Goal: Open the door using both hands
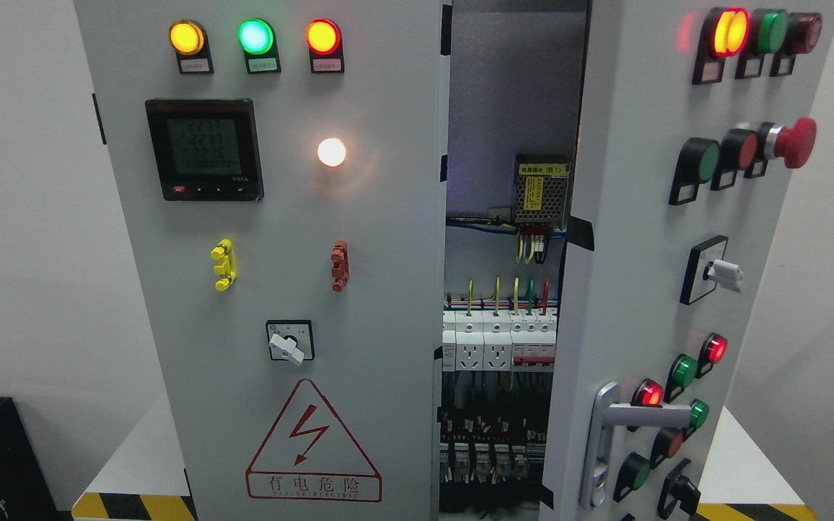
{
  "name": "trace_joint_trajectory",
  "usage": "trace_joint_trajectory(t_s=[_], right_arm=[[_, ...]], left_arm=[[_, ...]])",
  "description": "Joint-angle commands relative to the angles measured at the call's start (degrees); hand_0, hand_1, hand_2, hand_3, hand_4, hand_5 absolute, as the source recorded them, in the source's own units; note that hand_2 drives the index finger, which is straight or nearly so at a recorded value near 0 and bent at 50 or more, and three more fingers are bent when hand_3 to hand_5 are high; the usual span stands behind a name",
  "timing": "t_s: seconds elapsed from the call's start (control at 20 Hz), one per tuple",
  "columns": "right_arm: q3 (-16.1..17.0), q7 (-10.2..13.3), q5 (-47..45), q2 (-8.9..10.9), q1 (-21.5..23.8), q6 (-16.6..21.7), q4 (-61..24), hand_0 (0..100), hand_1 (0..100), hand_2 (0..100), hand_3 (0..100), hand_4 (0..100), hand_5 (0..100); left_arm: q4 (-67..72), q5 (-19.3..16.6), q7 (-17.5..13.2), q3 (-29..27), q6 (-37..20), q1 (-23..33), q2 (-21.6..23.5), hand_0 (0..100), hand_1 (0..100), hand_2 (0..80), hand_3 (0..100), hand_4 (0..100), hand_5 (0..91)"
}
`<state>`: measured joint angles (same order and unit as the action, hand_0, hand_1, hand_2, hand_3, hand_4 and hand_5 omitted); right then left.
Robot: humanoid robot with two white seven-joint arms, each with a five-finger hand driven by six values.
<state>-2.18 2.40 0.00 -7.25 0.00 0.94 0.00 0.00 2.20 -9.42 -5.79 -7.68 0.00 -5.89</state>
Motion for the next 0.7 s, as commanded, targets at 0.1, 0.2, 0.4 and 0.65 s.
trace_joint_trajectory(t_s=[0.1, 0.2, 0.4, 0.65], right_arm=[[-0.02, -0.03, -0.62, 0.04, -0.44, 0.02, 0.53, 0, 0, 0, 0, 0, 0], [-0.02, -0.03, -0.62, 0.04, -0.44, 0.02, 0.53, 0, 0, 0, 0, 0, 0], [-0.02, -0.03, -0.61, 0.04, -0.44, 0.02, 0.53, 0, 0, 0, 0, 0, 0], [-0.02, -0.03, -0.62, 0.04, -0.44, -0.06, 0.53, 0, 0, 0, 0, 0, 0]], left_arm=[[1.76, 0.0, 0.01, -0.01, 0.03, 0.35, 0.0, 0, 0, 0.0, 0, 0, 0.0], [1.76, 0.0, 0.01, -0.01, 0.03, 0.35, 0.0, 0, 0, 0.0, 0, 0, 0.0], [1.59, 0.09, -0.77, 0.07, 0.12, 0.96, 0.78, 0, 0, 0.0, 0, 0, 0.0], [-35.74, 7.16, -30.16, 2.97, 0.29, 12.53, 12.62, 0, 0, 0.0, 0, 0, 0.0]])
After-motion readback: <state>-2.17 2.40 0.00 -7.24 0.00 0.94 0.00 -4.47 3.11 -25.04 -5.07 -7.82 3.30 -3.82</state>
